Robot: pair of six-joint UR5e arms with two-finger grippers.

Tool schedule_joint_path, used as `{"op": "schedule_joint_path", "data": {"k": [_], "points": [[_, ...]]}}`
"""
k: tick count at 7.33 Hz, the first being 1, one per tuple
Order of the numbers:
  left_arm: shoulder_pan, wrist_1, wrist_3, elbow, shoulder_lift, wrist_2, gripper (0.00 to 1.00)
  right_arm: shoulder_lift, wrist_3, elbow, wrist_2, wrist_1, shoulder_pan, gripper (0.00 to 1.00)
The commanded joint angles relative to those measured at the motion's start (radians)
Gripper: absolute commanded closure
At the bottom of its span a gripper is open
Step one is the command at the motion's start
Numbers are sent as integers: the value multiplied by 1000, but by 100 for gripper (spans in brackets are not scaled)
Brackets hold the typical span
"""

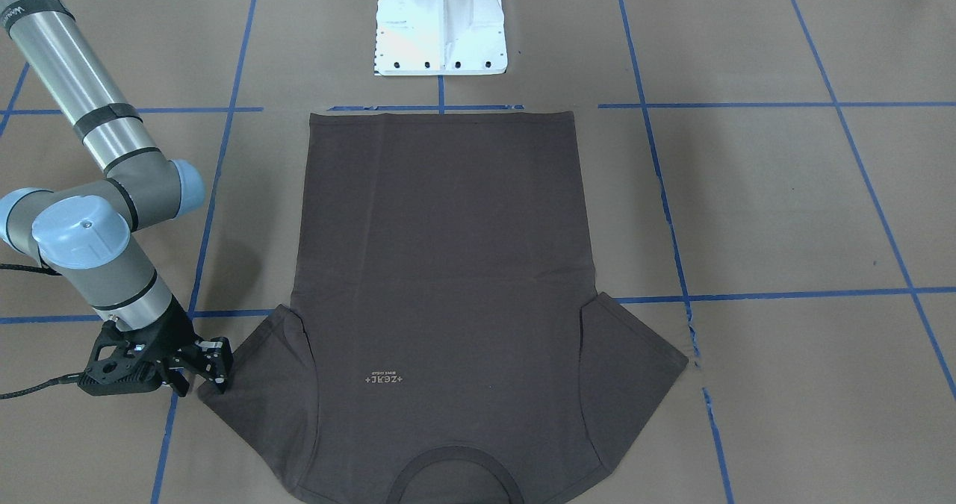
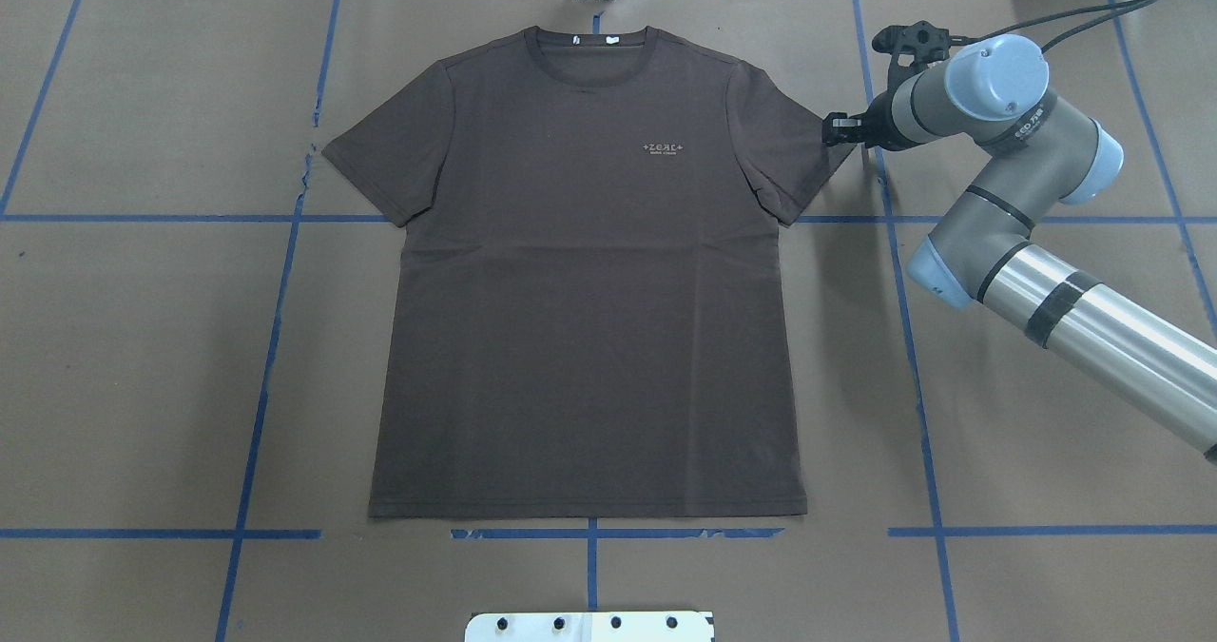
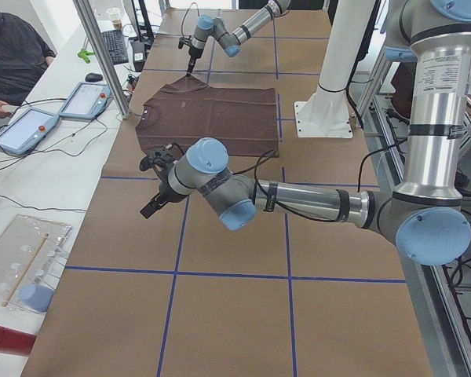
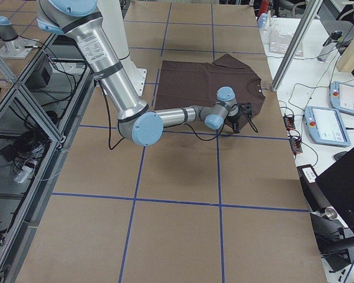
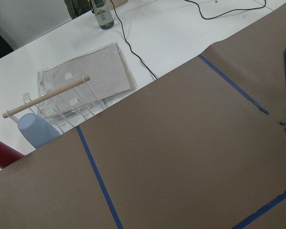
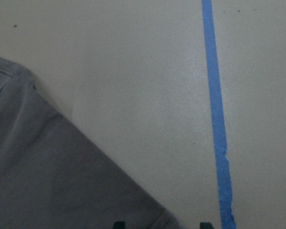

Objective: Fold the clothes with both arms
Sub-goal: 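Move the right gripper toward the shirt sleeve nearest it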

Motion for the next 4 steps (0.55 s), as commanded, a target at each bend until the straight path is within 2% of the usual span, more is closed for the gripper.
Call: {"op": "schedule_joint_path", "data": {"k": [1, 4], "points": [[0, 0, 0, 1, 0, 0, 0, 1, 0, 0, 0, 0, -1, 41], [0, 2, 0, 6, 0, 2, 0, 4, -1, -20, 0, 2, -2, 41]]}}
